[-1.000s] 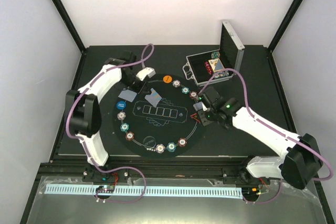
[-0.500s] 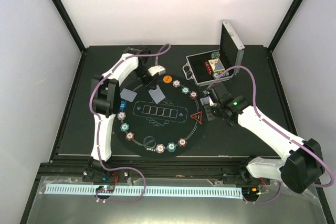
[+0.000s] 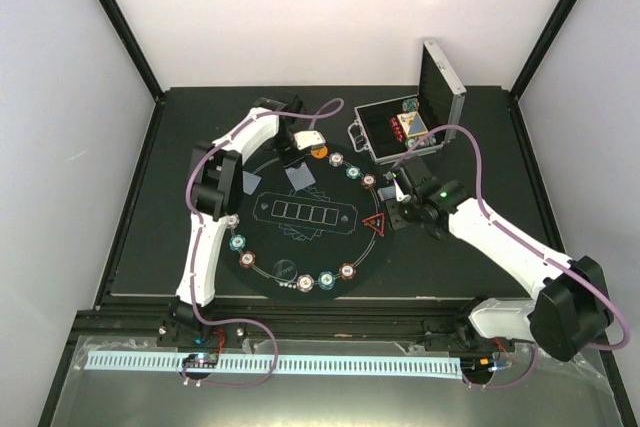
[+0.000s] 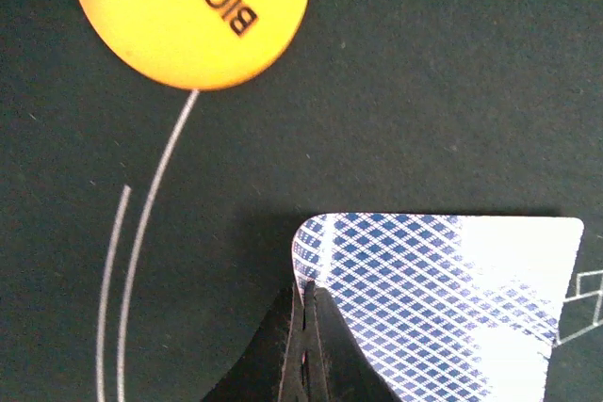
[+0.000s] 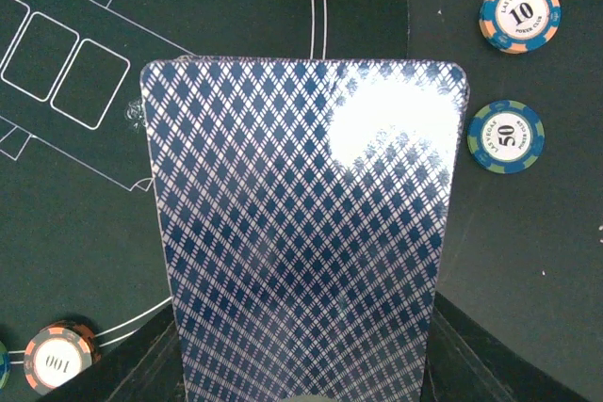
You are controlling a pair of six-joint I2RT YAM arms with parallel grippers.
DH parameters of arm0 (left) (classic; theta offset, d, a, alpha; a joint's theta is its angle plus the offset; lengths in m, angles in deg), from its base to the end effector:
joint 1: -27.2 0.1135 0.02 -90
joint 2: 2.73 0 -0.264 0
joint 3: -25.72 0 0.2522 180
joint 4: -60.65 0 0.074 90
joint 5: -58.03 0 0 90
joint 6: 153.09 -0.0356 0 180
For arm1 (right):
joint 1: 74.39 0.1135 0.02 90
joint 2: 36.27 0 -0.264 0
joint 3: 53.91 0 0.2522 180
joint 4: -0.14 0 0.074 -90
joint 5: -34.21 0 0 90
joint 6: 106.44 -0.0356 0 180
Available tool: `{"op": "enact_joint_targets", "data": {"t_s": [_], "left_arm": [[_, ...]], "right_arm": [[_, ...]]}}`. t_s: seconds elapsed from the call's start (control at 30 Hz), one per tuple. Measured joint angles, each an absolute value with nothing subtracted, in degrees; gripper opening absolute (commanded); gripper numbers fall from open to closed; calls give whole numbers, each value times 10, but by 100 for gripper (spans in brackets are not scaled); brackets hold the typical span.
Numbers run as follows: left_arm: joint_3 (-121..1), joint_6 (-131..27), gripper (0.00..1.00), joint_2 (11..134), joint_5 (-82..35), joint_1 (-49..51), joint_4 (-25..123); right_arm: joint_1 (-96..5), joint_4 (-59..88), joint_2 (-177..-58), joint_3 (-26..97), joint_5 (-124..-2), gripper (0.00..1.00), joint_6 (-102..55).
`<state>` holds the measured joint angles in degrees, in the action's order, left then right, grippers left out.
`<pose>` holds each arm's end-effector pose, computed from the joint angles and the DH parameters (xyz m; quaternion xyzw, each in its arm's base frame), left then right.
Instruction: Distribute texas hold em gaming equipment
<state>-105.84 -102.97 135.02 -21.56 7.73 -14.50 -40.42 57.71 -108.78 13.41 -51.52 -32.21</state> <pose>0.4528 -0.1669 0.1560 0.4976 0.8594 -0.0757 0.0900 0.2021 0.1330 0.2451 -0.1449 0.9604 0.0661 0.2287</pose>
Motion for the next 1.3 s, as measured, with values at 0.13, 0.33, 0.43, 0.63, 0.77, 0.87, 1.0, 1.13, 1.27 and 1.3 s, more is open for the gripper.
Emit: {"op": "enact_joint_targets", "data": {"t_s": [0.13,0.33,0.43,0.63,0.77,0.87,1.0,1.13,1.27,1.3], "left_arm": [[-1060,-1050,2,1350,-236,72,-113],[-1060,-1083,3,1350,-267,72,-57],[-1060,-1103,6,1351,-284,72,-32],[-1060,-1129,13,1355,-304,72,6],[-1060,-1138,19,1358,-307,71,28],[-1060,-1142,25,1358,-307,67,43],[-1060,-1144,34,1358,-308,61,53],[-1060,-1137,42,1358,-318,61,55],[-1060,-1112,50,1357,-329,60,55],[-1054,-1102,51,1353,-331,60,60]], "right_arm": [[-404,575,-1093,134,-519,53,-322],[-405,571,-1108,134,-521,54,-322],[-407,571,-1109,134,-522,53,-320],[-408,567,-1110,134,-526,53,-320],[-410,567,-1111,134,-530,54,-320],[-411,567,-1112,134,-531,54,-320],[-411,567,-1112,134,-532,54,-319],[-411,567,-1112,134,-534,54,-317],[-411,567,-1112,134,-535,54,-313],[-411,567,-1112,134,-536,54,-310]]}}
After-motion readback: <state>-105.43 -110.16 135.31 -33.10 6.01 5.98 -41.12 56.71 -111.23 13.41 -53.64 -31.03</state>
